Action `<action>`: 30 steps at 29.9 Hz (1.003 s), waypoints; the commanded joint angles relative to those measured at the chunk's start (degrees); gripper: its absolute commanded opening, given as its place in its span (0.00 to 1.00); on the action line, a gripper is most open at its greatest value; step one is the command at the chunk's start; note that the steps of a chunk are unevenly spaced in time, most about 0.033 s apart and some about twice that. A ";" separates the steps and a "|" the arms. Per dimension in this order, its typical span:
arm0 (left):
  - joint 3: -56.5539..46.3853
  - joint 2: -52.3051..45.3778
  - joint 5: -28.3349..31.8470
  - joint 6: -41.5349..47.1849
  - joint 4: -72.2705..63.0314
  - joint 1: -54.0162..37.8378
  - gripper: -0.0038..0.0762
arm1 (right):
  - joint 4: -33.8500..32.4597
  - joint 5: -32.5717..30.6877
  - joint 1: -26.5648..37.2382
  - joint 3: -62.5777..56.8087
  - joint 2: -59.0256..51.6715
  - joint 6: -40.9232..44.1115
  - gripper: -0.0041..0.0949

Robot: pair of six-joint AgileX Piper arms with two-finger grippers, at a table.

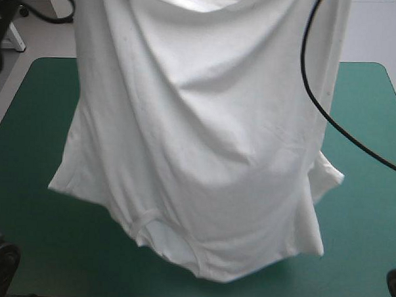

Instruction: Fold the cloth

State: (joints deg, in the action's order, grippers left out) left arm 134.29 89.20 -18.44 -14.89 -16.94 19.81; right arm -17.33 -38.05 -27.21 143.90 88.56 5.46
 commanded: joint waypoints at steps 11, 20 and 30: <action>12.51 12.20 13.93 -6.93 1.56 0.11 0.04 | 3.22 17.39 11.97 6.99 10.90 1.45 0.02; 10.15 14.10 -2.37 -9.60 3.65 -1.53 0.04 | 5.38 9.72 13.98 0.90 11.43 -0.36 0.02; -10.38 10.58 -12.99 -5.23 3.42 -3.94 0.04 | 4.63 -2.01 14.01 -19.44 8.46 -2.01 0.02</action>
State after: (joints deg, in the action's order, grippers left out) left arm 127.72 104.95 -33.39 -20.83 -12.63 15.84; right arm -11.45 -42.34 -13.52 128.05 101.78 4.99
